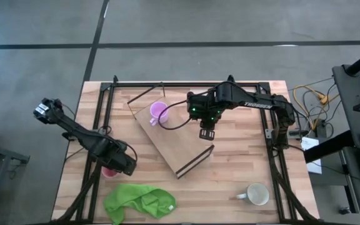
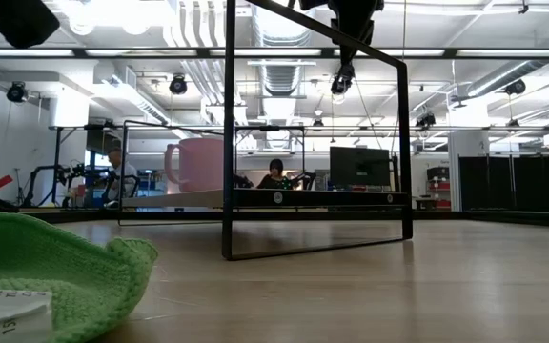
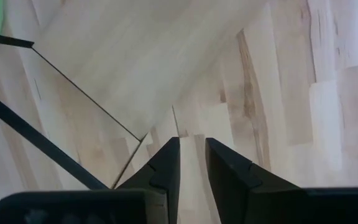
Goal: Stack small to large cups/mugs on shelf
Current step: Put the light pink cup on the shelf
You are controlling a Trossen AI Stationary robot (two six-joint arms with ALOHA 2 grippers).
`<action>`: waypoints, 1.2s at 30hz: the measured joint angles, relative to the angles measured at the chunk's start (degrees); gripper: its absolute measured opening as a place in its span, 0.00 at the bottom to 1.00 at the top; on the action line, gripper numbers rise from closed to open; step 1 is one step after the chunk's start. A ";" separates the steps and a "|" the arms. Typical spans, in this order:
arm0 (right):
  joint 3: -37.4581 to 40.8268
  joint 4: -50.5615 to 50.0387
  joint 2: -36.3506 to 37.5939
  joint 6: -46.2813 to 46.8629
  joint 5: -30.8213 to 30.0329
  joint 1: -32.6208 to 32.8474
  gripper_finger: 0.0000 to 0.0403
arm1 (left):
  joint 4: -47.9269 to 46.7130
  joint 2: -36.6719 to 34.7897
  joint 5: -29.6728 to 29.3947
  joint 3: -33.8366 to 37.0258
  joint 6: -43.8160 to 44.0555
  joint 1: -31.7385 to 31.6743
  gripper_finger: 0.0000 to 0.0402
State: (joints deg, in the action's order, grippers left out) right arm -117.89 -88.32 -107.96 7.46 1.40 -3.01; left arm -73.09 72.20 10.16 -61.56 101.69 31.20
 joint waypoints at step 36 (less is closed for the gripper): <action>0.04 0.35 -0.02 1.12 -0.01 0.00 0.17 | 9.84 -3.01 3.21 11.52 -1.35 0.04 0.02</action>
State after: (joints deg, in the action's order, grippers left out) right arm -117.84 -87.96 -107.98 8.58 1.39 -3.01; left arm -63.25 69.19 13.37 -50.04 100.35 31.24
